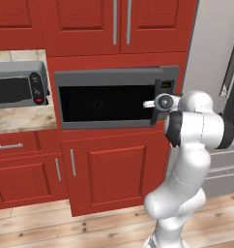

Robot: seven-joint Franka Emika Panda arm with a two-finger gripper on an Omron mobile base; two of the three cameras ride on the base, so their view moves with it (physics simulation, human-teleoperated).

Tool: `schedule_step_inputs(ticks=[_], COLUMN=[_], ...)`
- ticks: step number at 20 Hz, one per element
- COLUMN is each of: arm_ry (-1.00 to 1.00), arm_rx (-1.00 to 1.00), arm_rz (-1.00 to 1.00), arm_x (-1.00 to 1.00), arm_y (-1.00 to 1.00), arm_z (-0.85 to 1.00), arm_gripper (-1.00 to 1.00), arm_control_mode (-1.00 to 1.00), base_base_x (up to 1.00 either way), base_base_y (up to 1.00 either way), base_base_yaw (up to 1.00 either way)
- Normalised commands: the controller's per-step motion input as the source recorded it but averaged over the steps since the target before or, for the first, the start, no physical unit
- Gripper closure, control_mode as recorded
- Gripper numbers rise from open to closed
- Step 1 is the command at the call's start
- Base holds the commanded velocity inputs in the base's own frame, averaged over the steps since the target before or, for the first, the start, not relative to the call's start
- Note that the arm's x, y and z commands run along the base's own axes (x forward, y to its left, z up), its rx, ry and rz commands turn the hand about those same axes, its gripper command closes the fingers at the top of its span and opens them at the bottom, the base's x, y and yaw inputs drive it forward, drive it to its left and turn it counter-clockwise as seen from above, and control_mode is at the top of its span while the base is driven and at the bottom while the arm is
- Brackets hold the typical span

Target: Close the microwave door.

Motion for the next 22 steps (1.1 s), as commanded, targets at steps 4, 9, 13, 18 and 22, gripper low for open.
schedule_step_inputs(ticks=[4, 9, 13, 18, 22], arm_ry=[0.13, 0.11, 0.11, 0.12, 0.07], arm_rx=[0.00, 0.00, 0.00, 0.00, 0.00], arm_rz=[0.00, 0.00, 0.00, 0.00, 0.00], arm_x=[0.60, 0.56, 0.46, 0.22, 0.03], arm_y=[0.00, 0.00, 0.00, 0.00, -0.03], arm_z=[0.04, 0.00, 0.02, 0.20, 0.46], arm_gripper=[-1.00, -1.00, -1.00, -1.00, -1.00], arm_control_mode=[-1.00, -1.00, -1.00, -1.00, -1.00], base_base_x=[0.00, 0.00, 0.00, 0.00, 0.00], base_base_y=[0.00, 0.00, 0.00, 0.00, 0.00], base_base_yaw=[0.00, 0.00, 0.00, 0.00, 0.00])
